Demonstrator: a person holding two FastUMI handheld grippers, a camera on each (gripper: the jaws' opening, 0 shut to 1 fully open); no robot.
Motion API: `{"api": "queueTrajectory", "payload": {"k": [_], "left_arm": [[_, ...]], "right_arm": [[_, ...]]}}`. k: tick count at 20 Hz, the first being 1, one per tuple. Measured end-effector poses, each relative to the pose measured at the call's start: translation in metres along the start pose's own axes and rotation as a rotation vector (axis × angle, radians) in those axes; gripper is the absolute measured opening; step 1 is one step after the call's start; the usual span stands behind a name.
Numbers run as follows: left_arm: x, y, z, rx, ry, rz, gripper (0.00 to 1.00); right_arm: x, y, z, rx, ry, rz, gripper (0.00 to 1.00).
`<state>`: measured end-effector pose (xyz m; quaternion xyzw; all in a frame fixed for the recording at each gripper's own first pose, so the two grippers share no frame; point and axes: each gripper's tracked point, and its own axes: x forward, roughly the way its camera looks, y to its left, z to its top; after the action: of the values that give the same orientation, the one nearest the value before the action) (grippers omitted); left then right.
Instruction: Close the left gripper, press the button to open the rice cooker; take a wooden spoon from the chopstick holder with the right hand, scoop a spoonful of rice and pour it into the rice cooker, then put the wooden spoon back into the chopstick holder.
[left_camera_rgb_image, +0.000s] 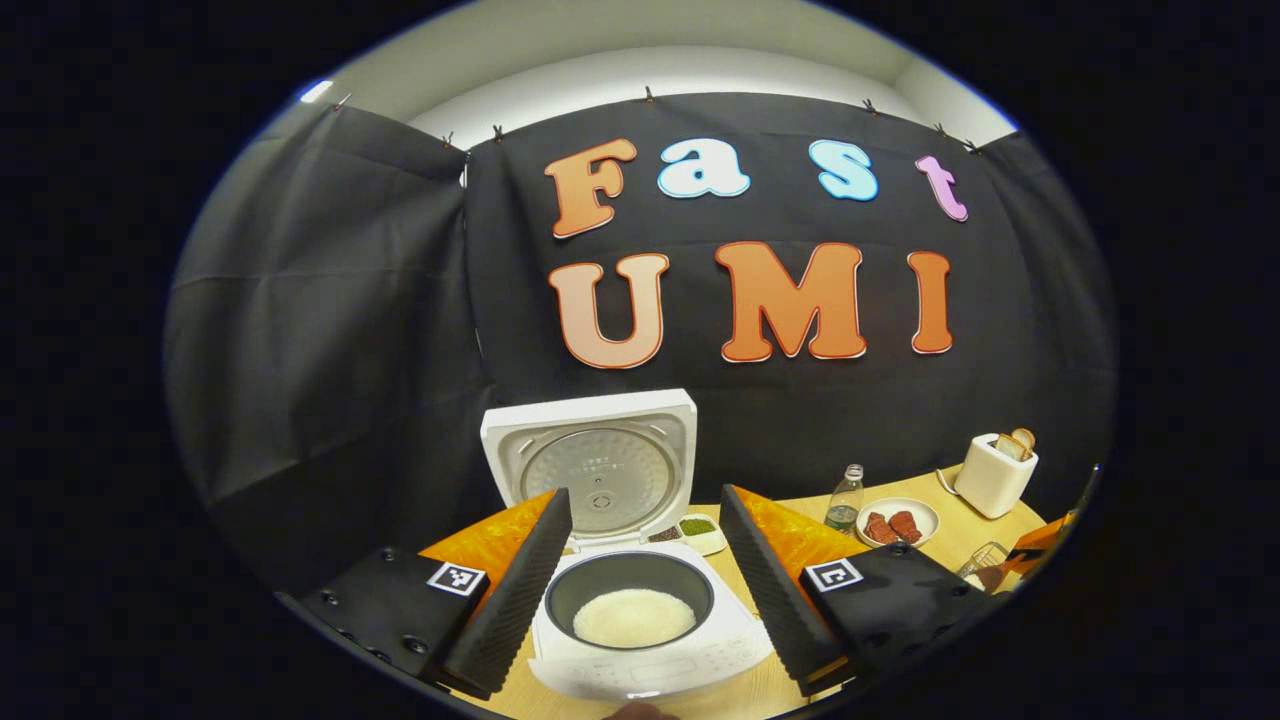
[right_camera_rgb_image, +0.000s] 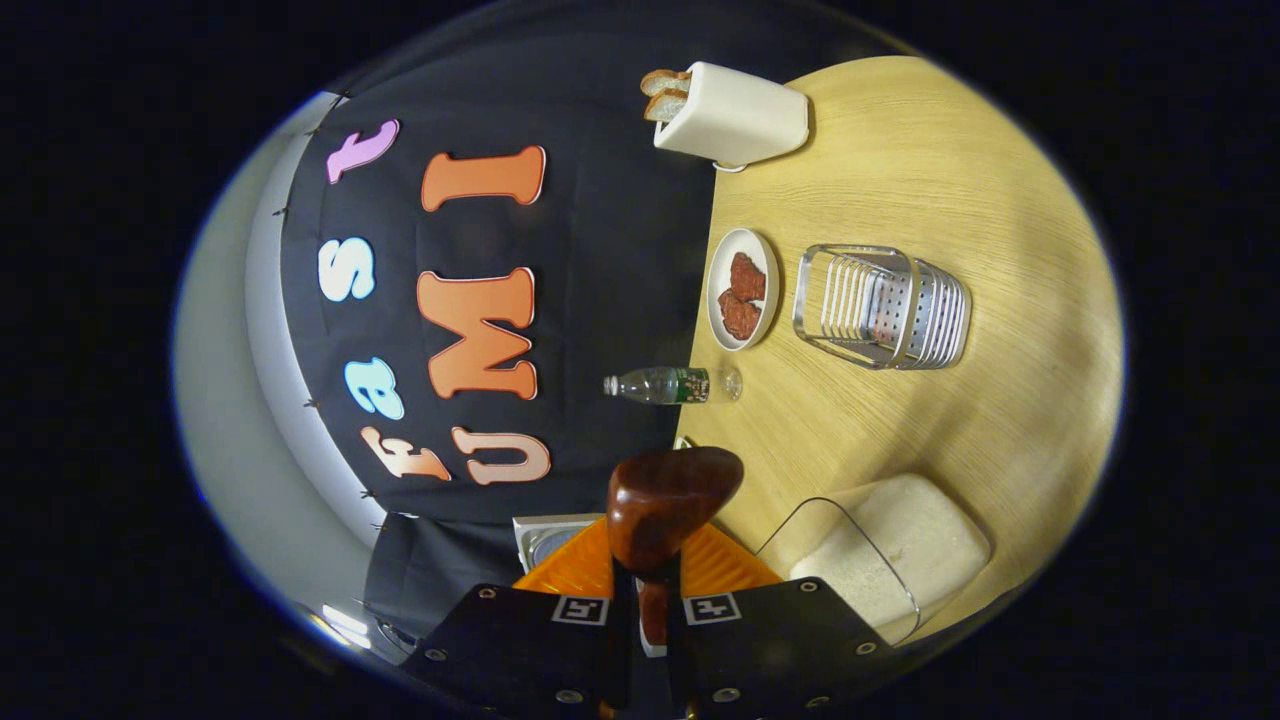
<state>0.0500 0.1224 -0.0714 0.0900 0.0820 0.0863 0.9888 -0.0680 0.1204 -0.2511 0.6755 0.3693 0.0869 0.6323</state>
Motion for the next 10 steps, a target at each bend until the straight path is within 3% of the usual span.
{"api": "queueTrajectory", "payload": {"k": [5,10], "left_arm": [[-0.01,0.02,0.003,-0.02,-0.018,0.06,1.0],[-0.022,0.058,-0.002,-0.046,-0.018,0.137,1.0]], "right_arm": [[0.017,0.053,-0.015,0.099,0.065,0.129,0.13],[0.061,0.102,-0.051,0.133,0.16,0.183,0.13]]}}
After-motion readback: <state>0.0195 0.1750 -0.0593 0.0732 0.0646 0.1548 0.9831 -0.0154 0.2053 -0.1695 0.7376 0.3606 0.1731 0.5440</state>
